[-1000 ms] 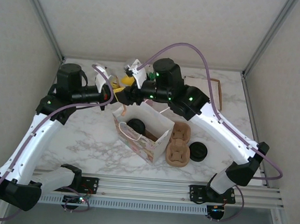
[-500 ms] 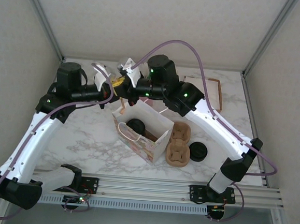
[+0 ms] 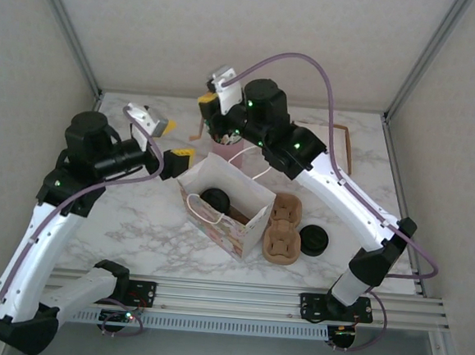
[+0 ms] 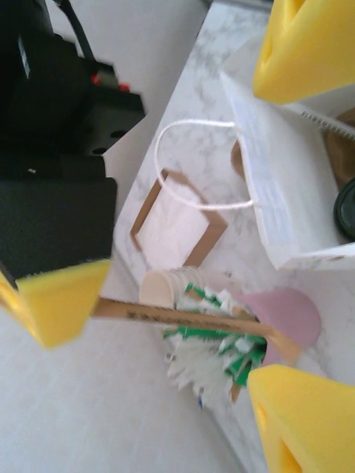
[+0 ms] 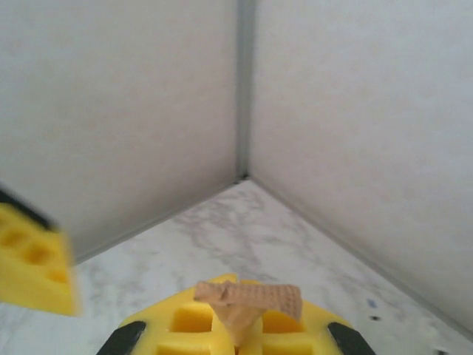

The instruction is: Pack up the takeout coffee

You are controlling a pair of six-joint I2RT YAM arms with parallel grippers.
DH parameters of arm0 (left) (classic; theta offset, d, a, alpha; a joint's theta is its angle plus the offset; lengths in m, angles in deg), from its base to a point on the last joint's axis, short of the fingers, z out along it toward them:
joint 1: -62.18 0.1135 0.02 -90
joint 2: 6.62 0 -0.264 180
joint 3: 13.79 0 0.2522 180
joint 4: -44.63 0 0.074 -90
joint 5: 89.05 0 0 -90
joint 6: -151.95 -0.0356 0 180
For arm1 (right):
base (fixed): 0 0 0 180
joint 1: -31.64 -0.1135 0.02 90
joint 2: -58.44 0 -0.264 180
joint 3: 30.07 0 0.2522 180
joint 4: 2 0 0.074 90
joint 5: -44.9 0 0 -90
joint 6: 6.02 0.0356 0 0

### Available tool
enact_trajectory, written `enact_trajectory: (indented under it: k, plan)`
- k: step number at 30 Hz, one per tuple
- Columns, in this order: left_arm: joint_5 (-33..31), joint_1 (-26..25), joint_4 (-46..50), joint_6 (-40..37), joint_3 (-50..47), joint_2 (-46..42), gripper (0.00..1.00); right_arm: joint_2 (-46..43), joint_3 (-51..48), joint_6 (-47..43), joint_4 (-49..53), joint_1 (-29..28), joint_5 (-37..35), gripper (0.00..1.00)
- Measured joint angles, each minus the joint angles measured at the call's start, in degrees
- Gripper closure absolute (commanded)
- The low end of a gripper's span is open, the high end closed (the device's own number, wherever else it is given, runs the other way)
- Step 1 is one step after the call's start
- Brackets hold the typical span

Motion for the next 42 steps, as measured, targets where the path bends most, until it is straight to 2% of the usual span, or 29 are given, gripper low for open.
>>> enact_trajectory:
  k: [6, 9, 16, 24, 29, 33, 36, 38, 42]
  plan:
    - [-11.28, 0.0, -3.76, 2.01, -3.17, -2.78, 0.0, 0.94, 0.55, 4.83, -1.01, 5.46, -7.26, 1.0]
    - [-16.37, 0.0, -3.76, 3.98, -3.02, -1.84, 0.0, 4.24, 4.57, 5.86, -0.07, 7.39, -9.75, 1.0]
    - [-27.58, 0.0, 4.2, 8.72, -1.9, 0.72, 0.0, 15.43, 15.78, 8.13, 6.32, 9.81, -10.51, 1.0]
    - [-30.64, 0.0, 4.98, 12.48, -9.55, -2.54, 0.0, 26.12, 21.49, 9.86, 15.58, 10.45, -9.2, 1.0]
    - [-30.88, 0.0, 4.94, 13.77, -10.62, -2.4, 0.0, 30.08, 21.64, 11.04, 19.02, 10.45, -10.23, 1.0]
    - [-31.17, 0.0, 4.94, 14.12, -10.62, -2.29, 0.0, 32.48, 21.59, 12.41, 20.41, 10.45, -10.19, 0.96]
    - [-32.0, 0.02, 4.92, 14.16, -10.62, -2.36, 0.0, 32.92, 21.51, 14.14, 20.92, 10.45, -10.16, 0.85]
    - [-33.2, 0.02, 4.52, 14.16, -10.99, -2.58, 0.0, 32.92, 21.42, 15.41, 20.92, 10.45, -10.12, 0.71]
    - [-36.09, 0.02, 4.42, 14.62, -12.24, -3.65, 0.0, 32.7, 21.42, 16.7, 20.98, 10.45, -10.03, 0.36]
